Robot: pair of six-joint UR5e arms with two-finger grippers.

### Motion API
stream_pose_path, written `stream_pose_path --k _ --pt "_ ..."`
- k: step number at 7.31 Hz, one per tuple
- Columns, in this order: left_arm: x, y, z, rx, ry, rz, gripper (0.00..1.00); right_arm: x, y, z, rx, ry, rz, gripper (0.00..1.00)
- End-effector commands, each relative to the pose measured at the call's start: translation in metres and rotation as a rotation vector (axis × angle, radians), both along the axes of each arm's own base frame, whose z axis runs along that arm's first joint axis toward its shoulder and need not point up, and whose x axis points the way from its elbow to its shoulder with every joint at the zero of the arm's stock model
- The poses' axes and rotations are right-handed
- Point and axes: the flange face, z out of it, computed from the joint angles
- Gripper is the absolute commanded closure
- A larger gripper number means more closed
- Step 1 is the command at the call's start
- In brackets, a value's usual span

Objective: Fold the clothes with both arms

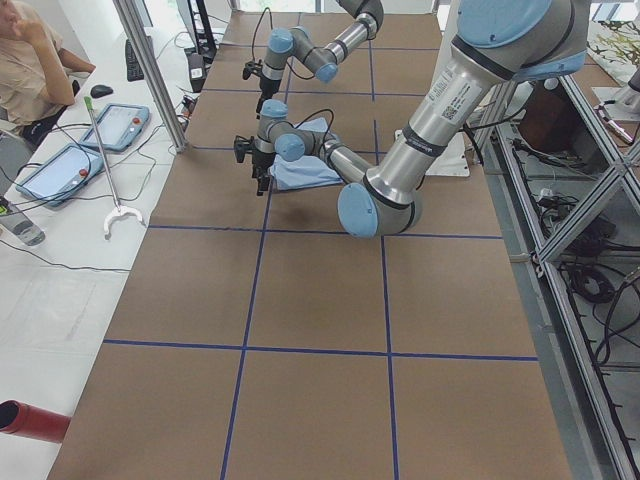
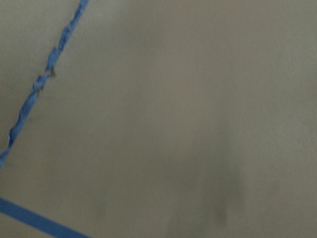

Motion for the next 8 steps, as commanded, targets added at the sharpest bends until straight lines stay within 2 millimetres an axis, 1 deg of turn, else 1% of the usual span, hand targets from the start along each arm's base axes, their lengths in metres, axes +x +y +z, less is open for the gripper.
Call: stream_pose_path --k 1,2,3,4,5,6,7,8 --pt "-0.037 -0.005 -0.023 0.061 0.082 0.09 0.0 0.021 -0.013 0.005 -0.01 -0.003 -0.082 0.0" --pt "-0.074 0.01 -0.028 0.128 0.102 0.15 0.0 0.061 -0.035 0.01 -0.039 -0.001 -0.153 0.0" --pt "-0.127 0.025 -0.021 0.185 0.121 0.205 0.0 0.109 -0.042 0.021 -0.014 0.039 -0.225 0.0" --pt "-0.179 0.033 -0.01 0.231 0.099 0.263 0.0 0.167 -0.047 0.038 0.007 0.077 -0.278 0.0" --pt "-0.228 0.037 0.0 0.29 0.026 0.332 0.0 0.237 -0.054 0.065 0.041 0.105 -0.344 0.0" --pt "-0.28 0.03 0.01 0.328 -0.053 0.393 0.0 0.303 -0.061 0.099 0.067 0.121 -0.404 0.0" --pt "-0.341 0.024 0.036 0.359 -0.101 0.459 0.0 0.368 -0.066 0.138 0.098 0.139 -0.45 0.0" --pt "-0.407 0.03 0.084 0.389 -0.139 0.526 0.0 0.435 -0.058 0.191 0.118 0.129 -0.489 0.0"
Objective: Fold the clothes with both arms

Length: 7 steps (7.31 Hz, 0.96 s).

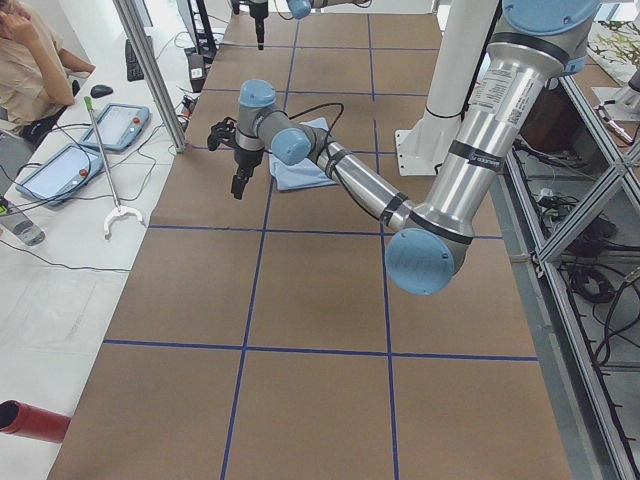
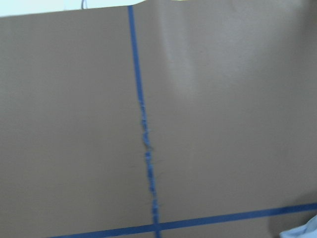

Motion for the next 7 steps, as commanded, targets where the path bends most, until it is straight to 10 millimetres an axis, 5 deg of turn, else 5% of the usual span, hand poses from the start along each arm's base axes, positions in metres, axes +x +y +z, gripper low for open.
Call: stream_pose_path --k 1,3,4,6,7 --pt "-0.136 0.02 0.085 0.066 -0.082 0.097 0.0 0.15 0.028 0.116 0.031 -0.016 -0.075 0.0" --pt "-0.209 0.069 0.157 0.019 -0.083 0.093 0.0 0.207 0.1 0.214 -0.048 -0.007 -0.065 0.0" --pt "-0.223 0.102 0.192 -0.03 -0.05 0.093 0.0 0.218 0.149 0.255 -0.117 -0.005 -0.043 0.0" --pt "-0.235 0.163 0.244 -0.151 0.033 0.065 0.0 0.239 0.232 0.286 -0.187 -0.063 0.007 0.0" --pt "-0.235 0.173 0.251 -0.166 0.034 0.067 0.0 0.241 0.255 0.286 -0.194 -0.062 0.015 0.0"
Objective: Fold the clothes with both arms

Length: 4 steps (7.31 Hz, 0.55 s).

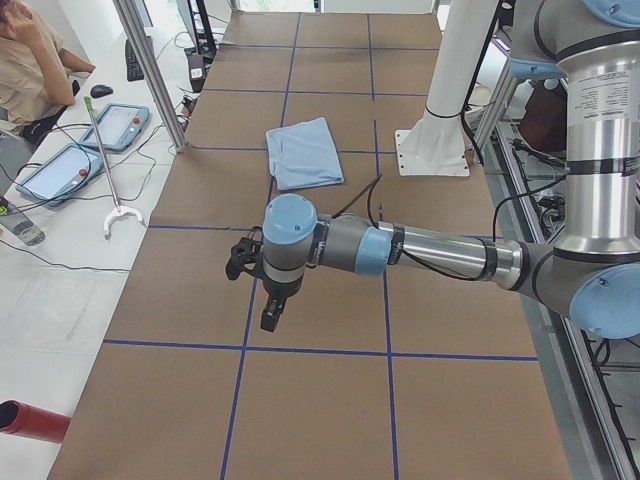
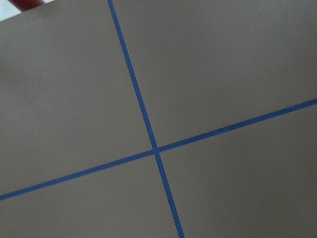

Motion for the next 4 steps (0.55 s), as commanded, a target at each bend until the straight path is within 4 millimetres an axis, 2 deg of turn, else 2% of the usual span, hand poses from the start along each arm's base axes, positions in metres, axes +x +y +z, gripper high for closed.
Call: stream_pose_path --k 1,2,4 --pt "-0.002 0.029 0.025 -0.068 0.012 -0.007 0.0 0.006 0.045 0.0 -0.015 -0.004 0.022 0.0" --pt "0.0 0.032 0.042 -0.114 0.017 -0.004 0.0 0.006 0.042 -0.003 -0.026 -0.004 0.038 0.0" --pt "-0.001 0.035 0.042 -0.151 0.022 -0.004 0.0 0.006 0.04 -0.005 -0.021 -0.005 0.039 0.0"
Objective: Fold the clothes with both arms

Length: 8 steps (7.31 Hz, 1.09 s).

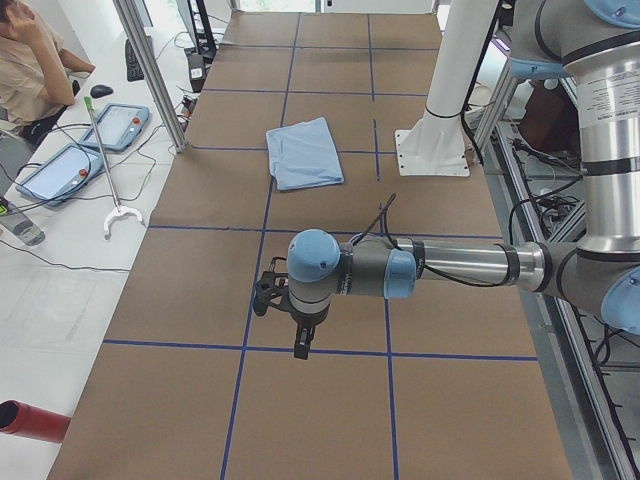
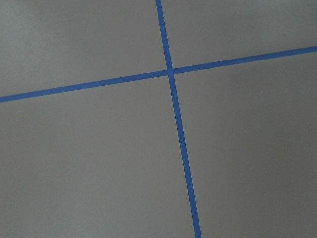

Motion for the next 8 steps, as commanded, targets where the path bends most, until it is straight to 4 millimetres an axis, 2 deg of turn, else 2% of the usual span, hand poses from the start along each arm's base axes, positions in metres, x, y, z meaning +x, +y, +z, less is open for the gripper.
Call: stream_pose_path --k 1,8 --pt "0.001 0.001 -0.002 -0.015 0.001 0.002 0.0 0.0 0.0 -0.001 -0.002 -0.002 0.004 0.0" --pt "0.002 -0.002 -0.022 0.038 0.002 0.009 0.0 -0.001 -0.006 -0.004 0.058 -0.006 0.004 0.0"
